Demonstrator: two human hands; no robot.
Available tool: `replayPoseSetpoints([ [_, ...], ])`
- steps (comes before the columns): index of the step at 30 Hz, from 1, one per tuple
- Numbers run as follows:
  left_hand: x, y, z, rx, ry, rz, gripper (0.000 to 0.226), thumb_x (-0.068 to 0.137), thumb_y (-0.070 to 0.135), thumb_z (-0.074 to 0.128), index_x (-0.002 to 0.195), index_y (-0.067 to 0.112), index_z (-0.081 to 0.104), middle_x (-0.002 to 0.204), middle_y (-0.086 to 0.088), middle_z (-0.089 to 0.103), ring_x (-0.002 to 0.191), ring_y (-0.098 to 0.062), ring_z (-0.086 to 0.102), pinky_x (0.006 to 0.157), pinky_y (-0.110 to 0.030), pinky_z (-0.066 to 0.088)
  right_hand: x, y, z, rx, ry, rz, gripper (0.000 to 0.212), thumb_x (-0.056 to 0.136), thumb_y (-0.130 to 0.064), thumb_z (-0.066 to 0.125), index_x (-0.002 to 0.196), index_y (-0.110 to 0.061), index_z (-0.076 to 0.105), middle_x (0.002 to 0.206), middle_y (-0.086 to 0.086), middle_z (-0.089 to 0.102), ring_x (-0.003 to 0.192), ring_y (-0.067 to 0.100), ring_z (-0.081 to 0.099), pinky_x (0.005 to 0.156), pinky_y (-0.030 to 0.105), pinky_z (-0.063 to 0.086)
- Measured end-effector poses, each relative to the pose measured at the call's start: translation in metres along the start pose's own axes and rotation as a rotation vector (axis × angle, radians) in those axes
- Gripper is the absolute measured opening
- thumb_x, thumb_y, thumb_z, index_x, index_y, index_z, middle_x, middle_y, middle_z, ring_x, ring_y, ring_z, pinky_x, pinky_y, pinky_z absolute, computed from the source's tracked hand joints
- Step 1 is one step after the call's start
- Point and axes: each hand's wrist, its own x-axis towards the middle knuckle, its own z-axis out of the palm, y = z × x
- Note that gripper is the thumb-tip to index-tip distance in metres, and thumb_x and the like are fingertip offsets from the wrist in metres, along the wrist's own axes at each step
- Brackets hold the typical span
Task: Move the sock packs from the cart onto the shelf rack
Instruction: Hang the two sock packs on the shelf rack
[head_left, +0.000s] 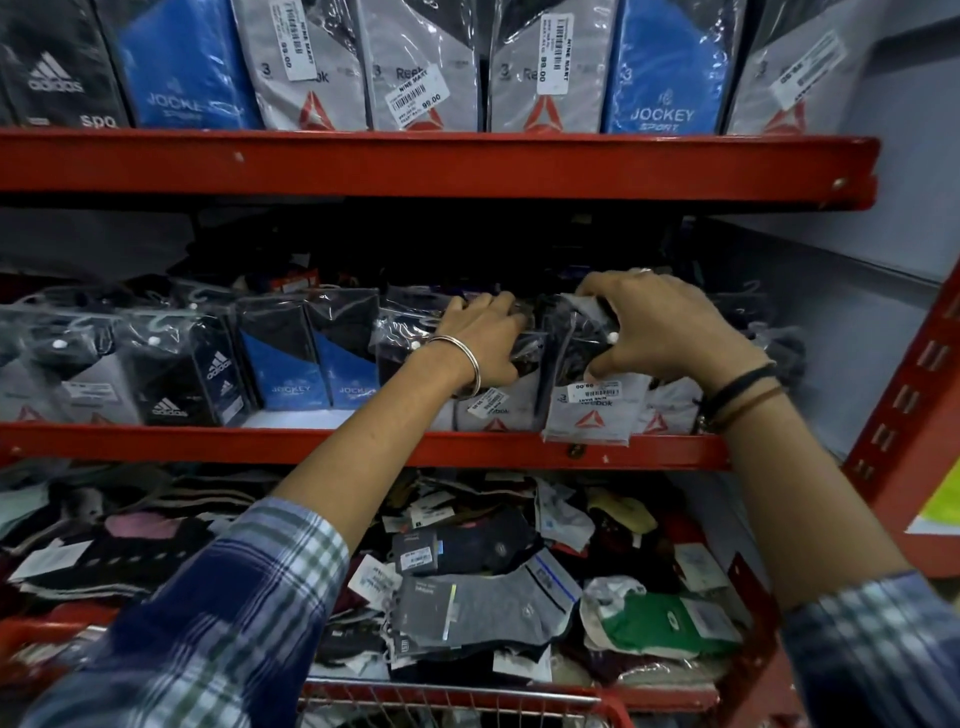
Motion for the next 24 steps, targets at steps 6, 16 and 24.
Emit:
replayPoseSetpoints([
  [6, 0.01, -0.004, 0.006, -0.008, 0.011, -0.019, 0.057, 0.076, 0.032, 0.062, 0.13, 0.018, 0.049, 0.129, -0.007, 0.049, 0.121, -0.027, 0.047, 0.096, -0.042, 0.033, 0.018, 0.009, 0.015, -0.023, 0.026, 0.013, 0.082, 0.061, -0.039, 0.084, 0.128, -0.016, 0.044, 0.12, 0.008, 0.059, 0.112, 0.033, 0.053, 0.078, 0.041, 0.044],
  [16, 0.01, 0.0, 0.019, -0.063, 0.058, -0.083, 0.066, 0.078, 0.031, 0.065, 0.137, 0.018, 0.038, 0.14, -0.006, 0.043, 0.127, -0.025, 0.042, 0.105, -0.046, 0.028, 0.034, 0.021, 0.053, 0.033, -0.129, 0.065, 0.086, 0.063, -0.038, 0.083, 0.133, -0.015, 0.039, 0.126, 0.011, 0.058, 0.113, 0.033, 0.054, 0.081, 0.042, 0.046],
  [24, -0.027, 0.015, 0.033, -0.183, 0.445, -0.071, 0.06, 0.076, 0.023, 0.068, 0.131, 0.015, 0.047, 0.136, -0.007, 0.048, 0.128, -0.025, 0.041, 0.108, -0.046, 0.028, 0.019, 0.01, 0.063, -0.1, 0.099, 0.043, 0.095, 0.065, -0.043, 0.08, 0.141, -0.012, 0.032, 0.138, 0.013, 0.042, 0.125, 0.035, 0.043, 0.109, 0.047, 0.03],
])
